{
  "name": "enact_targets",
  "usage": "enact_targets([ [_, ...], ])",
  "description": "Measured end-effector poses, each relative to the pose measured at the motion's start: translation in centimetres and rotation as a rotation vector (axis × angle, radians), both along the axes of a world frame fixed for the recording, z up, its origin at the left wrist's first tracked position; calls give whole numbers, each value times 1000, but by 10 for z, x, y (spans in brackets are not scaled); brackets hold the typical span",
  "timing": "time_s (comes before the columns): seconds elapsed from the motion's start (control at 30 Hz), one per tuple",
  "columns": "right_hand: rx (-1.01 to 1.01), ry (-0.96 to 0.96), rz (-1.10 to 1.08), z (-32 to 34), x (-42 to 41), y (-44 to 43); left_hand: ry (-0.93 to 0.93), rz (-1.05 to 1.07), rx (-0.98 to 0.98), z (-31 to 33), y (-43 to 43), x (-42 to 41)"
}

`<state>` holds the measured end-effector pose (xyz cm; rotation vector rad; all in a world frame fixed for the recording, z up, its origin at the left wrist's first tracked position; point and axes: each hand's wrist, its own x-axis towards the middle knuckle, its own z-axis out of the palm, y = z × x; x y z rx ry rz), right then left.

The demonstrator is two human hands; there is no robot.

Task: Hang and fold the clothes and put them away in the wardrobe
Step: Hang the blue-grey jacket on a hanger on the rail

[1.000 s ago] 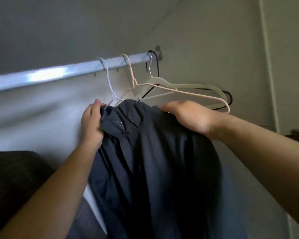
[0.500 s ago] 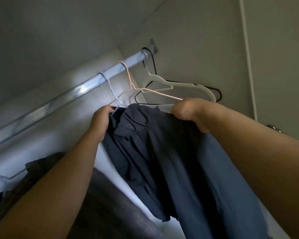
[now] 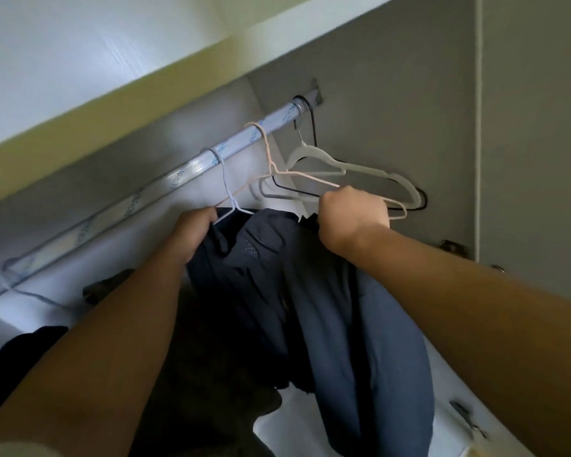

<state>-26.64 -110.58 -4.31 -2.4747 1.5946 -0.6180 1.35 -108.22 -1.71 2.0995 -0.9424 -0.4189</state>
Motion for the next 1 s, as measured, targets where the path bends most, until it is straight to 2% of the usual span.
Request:
enact_targets([
  [0.13, -124, 155, 13, -2, 3, -15, -15, 29, 8, 3, -1, 13],
  [0.27, -142, 167, 144, 1, 1, -31, -88, -92, 64, 15, -7, 22],
  [0.33, -13, 173, 185, 6, 1, -37, -104, -137, 118, 22, -10, 21],
  [0.4, 205, 116, 228, 10, 3, -43, -109, -178, 159, 27, -13, 16],
  [0.5, 450, -94, 248, 8, 15, -51, -77, -210, 187, 29, -14, 9],
  [0.63, 549, -200, 150, 0, 41, -57, 82, -106, 191, 27, -6, 6],
  [0.73, 694, -349, 45, 0, 47, -57, 203, -65, 176, 29, -2, 7],
  [0.83, 818, -376, 86, 9, 55, -57, 230, -75, 164, 31, 0, 5],
  [1.0, 836, -388, 58, 20, 69, -53, 141, -195, 126, 33, 7, -3],
])
